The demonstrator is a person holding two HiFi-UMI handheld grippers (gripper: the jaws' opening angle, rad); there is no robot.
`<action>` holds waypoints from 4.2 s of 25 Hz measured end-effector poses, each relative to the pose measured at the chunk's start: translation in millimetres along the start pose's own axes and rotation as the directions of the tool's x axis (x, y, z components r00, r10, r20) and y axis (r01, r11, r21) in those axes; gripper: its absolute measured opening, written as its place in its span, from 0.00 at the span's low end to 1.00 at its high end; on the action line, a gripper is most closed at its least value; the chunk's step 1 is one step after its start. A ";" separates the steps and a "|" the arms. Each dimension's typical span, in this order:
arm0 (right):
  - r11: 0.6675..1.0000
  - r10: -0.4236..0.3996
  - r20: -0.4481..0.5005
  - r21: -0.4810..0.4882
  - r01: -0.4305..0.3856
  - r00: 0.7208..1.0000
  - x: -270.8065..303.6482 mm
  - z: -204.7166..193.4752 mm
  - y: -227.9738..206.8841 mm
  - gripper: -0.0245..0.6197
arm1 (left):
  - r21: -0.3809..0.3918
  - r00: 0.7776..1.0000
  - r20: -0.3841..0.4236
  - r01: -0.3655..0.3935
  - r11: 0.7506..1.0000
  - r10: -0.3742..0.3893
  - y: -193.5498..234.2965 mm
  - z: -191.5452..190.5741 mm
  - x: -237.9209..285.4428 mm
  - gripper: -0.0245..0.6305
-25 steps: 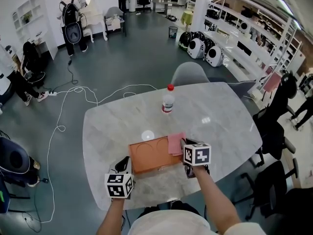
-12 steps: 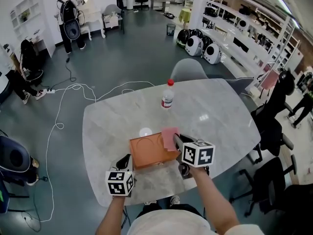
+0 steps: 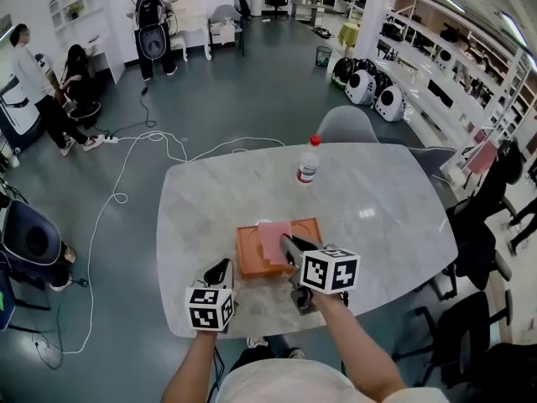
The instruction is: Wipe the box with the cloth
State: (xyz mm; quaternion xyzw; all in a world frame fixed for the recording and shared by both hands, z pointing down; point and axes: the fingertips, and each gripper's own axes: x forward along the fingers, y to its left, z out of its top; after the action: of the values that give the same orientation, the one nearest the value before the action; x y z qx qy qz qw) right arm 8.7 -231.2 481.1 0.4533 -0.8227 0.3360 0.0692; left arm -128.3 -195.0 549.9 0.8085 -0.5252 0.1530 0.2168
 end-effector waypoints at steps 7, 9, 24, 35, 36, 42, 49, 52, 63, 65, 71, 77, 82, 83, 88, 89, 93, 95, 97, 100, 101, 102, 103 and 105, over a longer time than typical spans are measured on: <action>0.982 0.147 -0.031 0.127 -0.142 0.989 12.4 -31.7 31.1 0.07 | -0.004 0.998 0.001 -0.070 0.998 0.070 1.1 -10.9 -28.9 0.06; 0.968 0.181 -0.035 0.182 -0.171 0.983 15.3 -39.4 34.1 0.07 | -0.002 0.996 -0.003 -0.086 0.996 0.086 1.6 -13.6 -33.1 0.06; 0.947 0.205 -0.084 0.270 -0.176 0.975 39.3 -89.8 28.3 0.07 | 0.020 0.992 -0.029 -0.120 0.993 0.120 4.1 -19.0 -39.4 0.06; 0.984 0.075 -0.106 0.172 -0.056 0.991 39.3 -101.5 -0.4 0.07 | 0.029 0.994 -0.034 -0.103 0.994 0.104 -1.1 -18.4 -30.3 0.06; 0.985 0.067 -0.108 0.167 -0.048 0.992 38.0 -102.1 -3.0 0.07 | 0.030 0.994 -0.034 -0.102 0.994 0.103 -2.6 -18.7 -30.0 0.06; 0.984 0.035 -0.108 0.175 -0.015 0.994 30.7 -100.0 -16.8 0.07 | 0.031 0.994 -0.038 -0.097 0.995 0.098 -7.5 -17.9 -27.4 0.06; 0.983 0.003 -0.092 0.183 0.013 0.996 17.9 -96.7 -33.6 0.07 | 0.040 0.996 -0.039 -0.076 0.996 0.077 -17.5 -17.0 -21.9 0.06; 0.983 -0.016 -0.084 0.180 0.031 0.996 9.6 -93.9 -41.3 0.07 | 0.042 0.997 -0.039 -0.069 0.997 0.070 -21.5 -15.5 -21.3 0.06; 0.977 -0.102 -0.046 0.182 0.109 0.994 -29.5 -83.3 -85.8 0.07 | 0.051 0.999 -0.028 -0.036 0.998 0.038 -49.3 -15.3 -15.5 0.06; 0.975 -0.115 -0.041 0.186 0.120 0.993 -35.5 -82.2 -92.6 0.07 | 0.052 0.999 -0.026 -0.031 0.998 0.033 -53.1 -14.7 -14.3 0.06; 0.968 -0.156 -0.027 0.197 0.158 0.987 -54.5 -79.2 -113.0 0.07 | 0.060 1.000 -0.022 -0.017 0.998 0.018 -65.7 -13.4 -12.7 0.06; 0.964 -0.188 -0.007 0.191 0.185 0.982 -68.7 -73.6 -129.2 0.07 | 0.068 1.000 -0.021 -0.006 0.998 0.008 -74.3 -13.2 -11.4 0.06; 0.958 -0.213 -0.003 0.198 0.209 0.977 -79.5 -73.6 -142.1 0.07 | 0.067 1.000 -0.023 -0.008 0.998 0.010 -78.9 -16.6 -14.3 0.06; 0.956 -0.214 -0.002 0.203 0.210 0.977 -81.1 -73.7 -143.8 0.07 | 0.065 1.000 -0.023 -0.010 0.998 0.011 -79.8 -17.5 -15.5 0.06; 0.962 -0.178 0.009 0.214 0.172 0.984 -84.1 -70.5 -141.3 0.07 | 0.052 1.000 -0.020 -0.021 0.998 0.022 -82.7 -20.7 -18.5 0.06; 0.966 -0.155 0.016 0.214 0.148 0.988 -84.7 -69.2 -137.2 0.07 | 0.050 1.000 -0.019 -0.024 0.998 0.025 -83.2 -21.5 -19.3 0.06; 0.983 -0.030 0.050 0.182 0.021 0.998 -88.9 -61.9 -108.5 0.07 | 0.036 0.999 -0.017 -0.043 0.998 0.043 -85.1 -25.9 -26.2 0.06; 0.989 0.035 0.065 0.144 -0.044 0.997 -89.4 -57.0 -89.8 0.07 | 0.030 0.998 -0.013 -0.053 0.998 0.053 -84.8 -27.3 -29.9 0.06; 0.990 0.083 0.069 0.105 -0.090 0.994 -89.0 -54.2 -73.7 0.07 | 0.028 0.998 -0.009 -0.064 0.998 0.065 -84.1 -28.6 -33.2 0.06; 0.987 0.146 0.053 0.063 -0.150 0.988 -88.4 -59.9 -54.5 0.07 | 0.027 0.996 -0.008 -0.085 0.996 0.086 -84.9 -34.1 -41.3 0.06; 0.985 0.163 0.045 0.050 -0.166 0.986 -88.6 -62.7 -49.3 0.07 | 0.024 0.996 -0.008 -0.094 0.995 0.094 -85.4 -36.6 -44.6 0.06; 0.983 0.180 0.036 0.036 -0.181 0.983 -88.4 -65.5 -44.5 0.07 | 0.018 0.995 -0.007 -0.103 0.995 0.103 -85.7 -39.1 -47.7 0.06; 0.980 0.196 0.027 0.020 -0.197 0.980 -87.5 -68.2 -39.7 0.07 | 0.010 0.994 -0.005 -0.112 0.994 0.112 -85.3 -41.2 -50.3 0.06; 0.973 0.229 0.004 -0.015 -0.229 0.973 -82.6 -73.9 -28.4 0.07 | -0.007 0.992 -0.002 -0.128 0.992 0.128 -81.1 -44.4 -55.1 0.06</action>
State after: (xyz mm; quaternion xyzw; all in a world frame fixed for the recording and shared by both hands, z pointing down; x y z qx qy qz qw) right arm 65.0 -138.3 516.9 0.3558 -0.8721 0.3344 0.0311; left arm -77.0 -100.5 546.5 0.7722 -0.5765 0.1653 0.2098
